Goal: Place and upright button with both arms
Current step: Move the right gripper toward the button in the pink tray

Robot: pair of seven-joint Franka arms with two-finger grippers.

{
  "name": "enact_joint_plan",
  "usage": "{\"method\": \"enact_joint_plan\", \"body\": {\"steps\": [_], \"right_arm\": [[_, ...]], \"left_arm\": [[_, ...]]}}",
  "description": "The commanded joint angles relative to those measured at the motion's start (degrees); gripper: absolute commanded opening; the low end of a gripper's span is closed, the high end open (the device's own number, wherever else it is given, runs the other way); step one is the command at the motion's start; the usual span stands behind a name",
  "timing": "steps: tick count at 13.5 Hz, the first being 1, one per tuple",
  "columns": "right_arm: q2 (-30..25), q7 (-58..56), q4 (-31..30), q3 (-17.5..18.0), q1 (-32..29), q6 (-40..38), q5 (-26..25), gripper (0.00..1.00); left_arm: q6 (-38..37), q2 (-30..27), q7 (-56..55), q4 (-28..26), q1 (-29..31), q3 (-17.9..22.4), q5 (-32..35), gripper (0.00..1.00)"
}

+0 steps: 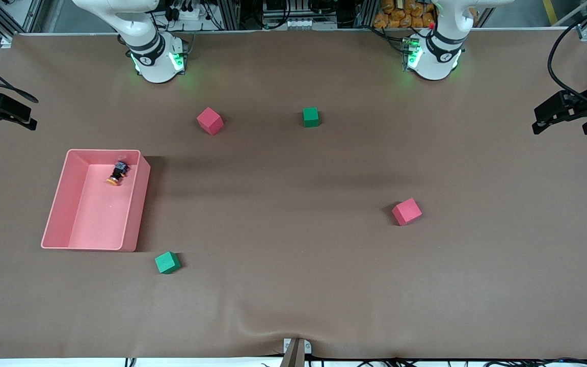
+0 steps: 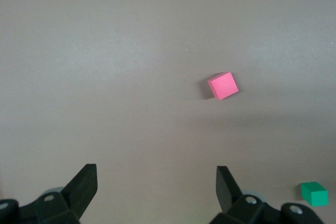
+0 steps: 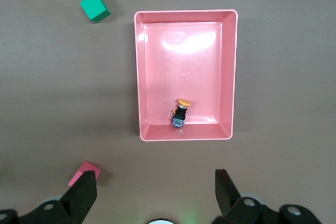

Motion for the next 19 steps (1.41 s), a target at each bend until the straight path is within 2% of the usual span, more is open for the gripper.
{"method": "enact_joint_plan", "body": {"steps": [1, 9, 12, 14, 17, 19], "right_arm": [[0.00, 0.39, 0.24, -0.95, 0.88, 0.02, 0.21, 1.00], [0.36, -0.49, 0.76, -1.65, 0.80, -0.68, -0.49, 1.00], [3.25, -0.58, 4.89, -2.09, 0.80, -3.14, 0.03, 1.00], [4.13, -0.58, 4.73, -2.01, 0.80, -4.10, -0.67, 1.00], [5.72, -0.75, 0.96, -2.01, 0.88, -4.12, -0.58, 1.00], [4.41, -0.75, -7.18, -2.01, 0.36, 1.75, -0.50, 1.00]], "left_arm": [[-0.07, 0.28, 0.90, 0.96, -0.29, -0.04, 0.44, 1.00], [-0.15, 0.19, 0.72, 0.96, 0.06, -0.04, -0.18, 1.00], [-0.15, 0.11, 0.90, 0.96, 0.06, -0.03, -0.18, 1.00], [-0.07, 0.19, 0.99, 0.96, 0.14, -0.04, -0.18, 1.00], [-0.15, 0.19, 1.07, 0.96, 0.15, -0.04, -0.09, 1.00], [-0.15, 0.11, 1.07, 0.96, 0.06, -0.04, -0.18, 1.00]]}}
